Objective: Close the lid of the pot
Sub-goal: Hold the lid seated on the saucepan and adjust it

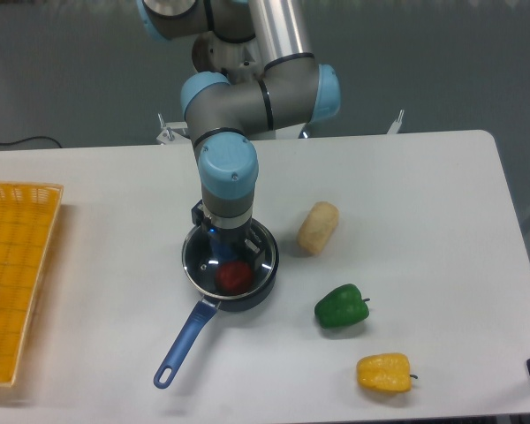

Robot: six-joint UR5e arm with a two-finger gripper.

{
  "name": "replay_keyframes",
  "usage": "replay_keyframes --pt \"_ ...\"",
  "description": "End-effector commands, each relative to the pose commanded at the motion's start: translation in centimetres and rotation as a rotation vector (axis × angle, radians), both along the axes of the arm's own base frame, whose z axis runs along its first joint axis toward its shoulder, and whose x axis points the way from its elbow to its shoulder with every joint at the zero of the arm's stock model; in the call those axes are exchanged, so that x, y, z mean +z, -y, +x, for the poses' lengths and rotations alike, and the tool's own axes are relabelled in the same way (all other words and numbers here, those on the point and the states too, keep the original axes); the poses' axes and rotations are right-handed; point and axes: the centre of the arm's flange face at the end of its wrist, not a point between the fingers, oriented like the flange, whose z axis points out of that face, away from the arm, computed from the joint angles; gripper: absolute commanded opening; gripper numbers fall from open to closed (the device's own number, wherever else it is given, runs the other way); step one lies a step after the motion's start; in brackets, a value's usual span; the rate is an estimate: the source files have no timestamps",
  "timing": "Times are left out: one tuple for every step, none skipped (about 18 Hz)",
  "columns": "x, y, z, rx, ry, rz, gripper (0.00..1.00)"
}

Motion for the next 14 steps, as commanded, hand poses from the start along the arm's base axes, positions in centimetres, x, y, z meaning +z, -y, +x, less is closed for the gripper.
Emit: replay_keyframes --pt "-0.07 0.03 0.03 0.000 0.001 -0.001 0.56" --pt "-0.07 0.04 0.02 0.000 0.000 -0.002 0.56" --pt "-0.07 0.05 0.01 0.000 -0.001 -0.003 0.56" --pt "-0.12 0.20 0.00 -0.002 -0.008 -0.011 0.56" --pt "-0.28 0.25 -0.01 -0.003 -0.009 -0.017 0.56" --pt "-0.35 0.30 0.00 -0.003 -0.009 -0.019 0.56" --pt "-0.35 0.30 0.00 -0.003 -0.009 -0.019 0.56" --pt "-0.35 0.30 0.00 -0.003 -0.009 -0.019 0.56" --pt "-0.34 0.28 0.01 -0.003 -0.009 -0.017 0.56" --pt "-0.42 0.27 -0.02 -0.003 -0.009 -0.019 0.56" --pt "-0.42 0.27 -0.02 -0.003 -0.009 -0.019 0.56" --pt "-0.42 0.26 -0.01 -0.001 -0.008 -0.018 0.56" --pt "-0.36 0.23 -0.04 -0.001 -0.009 -0.017 0.56" --pt "-0.27 0.24 -0.03 -0.001 -0.010 -0.016 0.56"
